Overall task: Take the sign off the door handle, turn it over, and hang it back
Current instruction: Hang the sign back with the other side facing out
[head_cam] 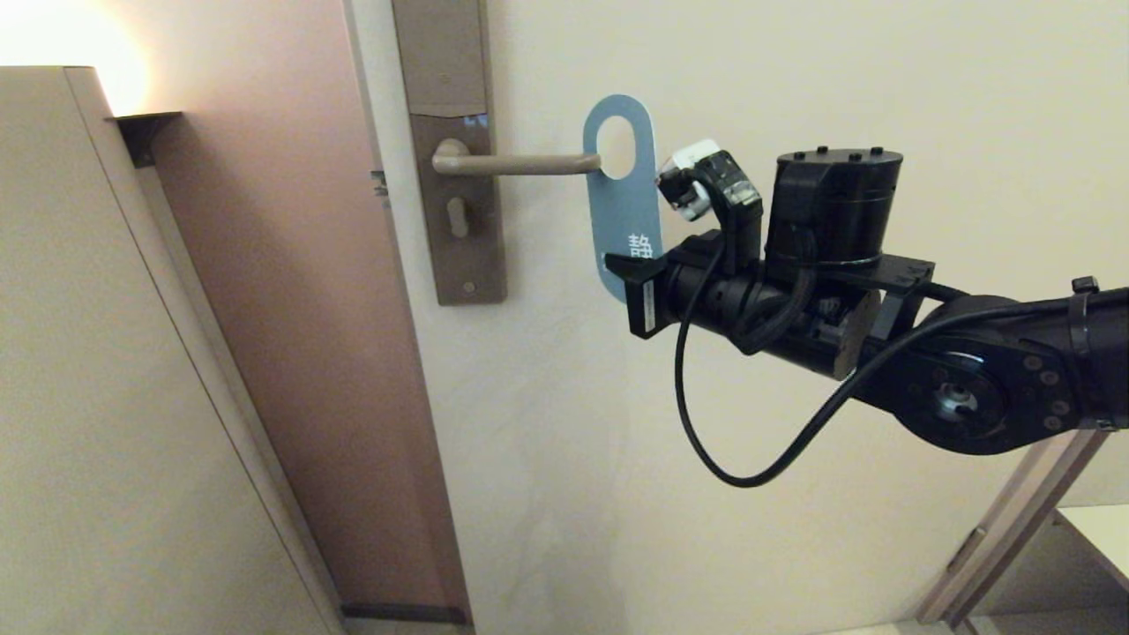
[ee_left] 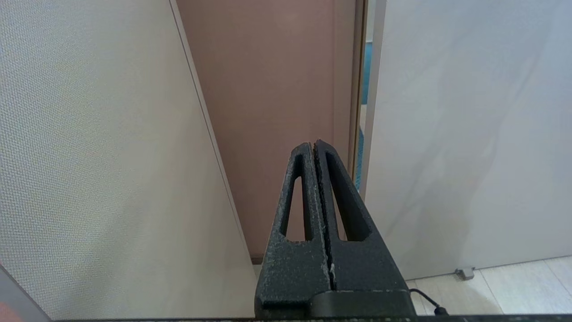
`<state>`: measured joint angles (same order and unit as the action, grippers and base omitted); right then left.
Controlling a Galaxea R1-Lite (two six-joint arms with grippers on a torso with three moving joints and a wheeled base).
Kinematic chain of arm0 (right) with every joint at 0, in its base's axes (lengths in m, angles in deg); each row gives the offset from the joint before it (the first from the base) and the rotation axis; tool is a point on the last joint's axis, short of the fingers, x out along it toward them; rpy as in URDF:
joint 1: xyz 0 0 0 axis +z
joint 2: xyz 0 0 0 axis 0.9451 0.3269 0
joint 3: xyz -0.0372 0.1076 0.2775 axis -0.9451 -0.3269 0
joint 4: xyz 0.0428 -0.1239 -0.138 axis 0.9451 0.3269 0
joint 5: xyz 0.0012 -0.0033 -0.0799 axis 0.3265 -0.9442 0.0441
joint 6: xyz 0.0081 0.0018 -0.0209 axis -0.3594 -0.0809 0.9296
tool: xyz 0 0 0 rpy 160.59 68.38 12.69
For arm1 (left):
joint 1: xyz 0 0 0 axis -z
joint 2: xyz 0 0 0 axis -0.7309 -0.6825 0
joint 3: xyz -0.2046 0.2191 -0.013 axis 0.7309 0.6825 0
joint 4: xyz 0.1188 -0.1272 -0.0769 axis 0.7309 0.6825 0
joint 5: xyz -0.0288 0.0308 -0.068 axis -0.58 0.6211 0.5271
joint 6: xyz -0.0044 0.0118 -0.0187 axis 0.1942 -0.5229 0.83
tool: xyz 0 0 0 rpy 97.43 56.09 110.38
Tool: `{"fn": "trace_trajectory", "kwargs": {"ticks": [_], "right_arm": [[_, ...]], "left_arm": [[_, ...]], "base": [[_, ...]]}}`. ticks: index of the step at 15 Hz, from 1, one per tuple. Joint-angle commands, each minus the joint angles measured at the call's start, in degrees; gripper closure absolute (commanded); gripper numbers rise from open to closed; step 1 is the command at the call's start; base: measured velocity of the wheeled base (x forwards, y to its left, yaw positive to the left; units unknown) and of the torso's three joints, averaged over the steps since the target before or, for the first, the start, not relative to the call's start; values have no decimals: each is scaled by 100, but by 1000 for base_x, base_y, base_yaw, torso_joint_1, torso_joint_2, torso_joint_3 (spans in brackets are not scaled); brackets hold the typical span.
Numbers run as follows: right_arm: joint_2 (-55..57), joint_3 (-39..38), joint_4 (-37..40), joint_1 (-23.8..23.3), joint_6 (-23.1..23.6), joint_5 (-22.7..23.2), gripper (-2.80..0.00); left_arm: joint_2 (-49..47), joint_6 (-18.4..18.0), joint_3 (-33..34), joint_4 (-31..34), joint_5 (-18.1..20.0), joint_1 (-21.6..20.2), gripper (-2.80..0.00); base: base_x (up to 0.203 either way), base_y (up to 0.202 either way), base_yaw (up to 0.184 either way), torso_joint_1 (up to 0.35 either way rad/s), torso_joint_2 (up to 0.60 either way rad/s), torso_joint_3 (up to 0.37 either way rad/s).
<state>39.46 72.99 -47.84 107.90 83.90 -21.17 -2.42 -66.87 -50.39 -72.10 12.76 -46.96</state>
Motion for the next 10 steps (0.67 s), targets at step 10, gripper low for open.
{"fn": "trace_trajectory", "kwargs": {"ticks": [10], "right_arm": [[50,25,-99,471,-3,13,0]], "left_arm": [[-7,-1,0,3,0,0,0]], "base": [[0,0,0,0,0,0]]}}
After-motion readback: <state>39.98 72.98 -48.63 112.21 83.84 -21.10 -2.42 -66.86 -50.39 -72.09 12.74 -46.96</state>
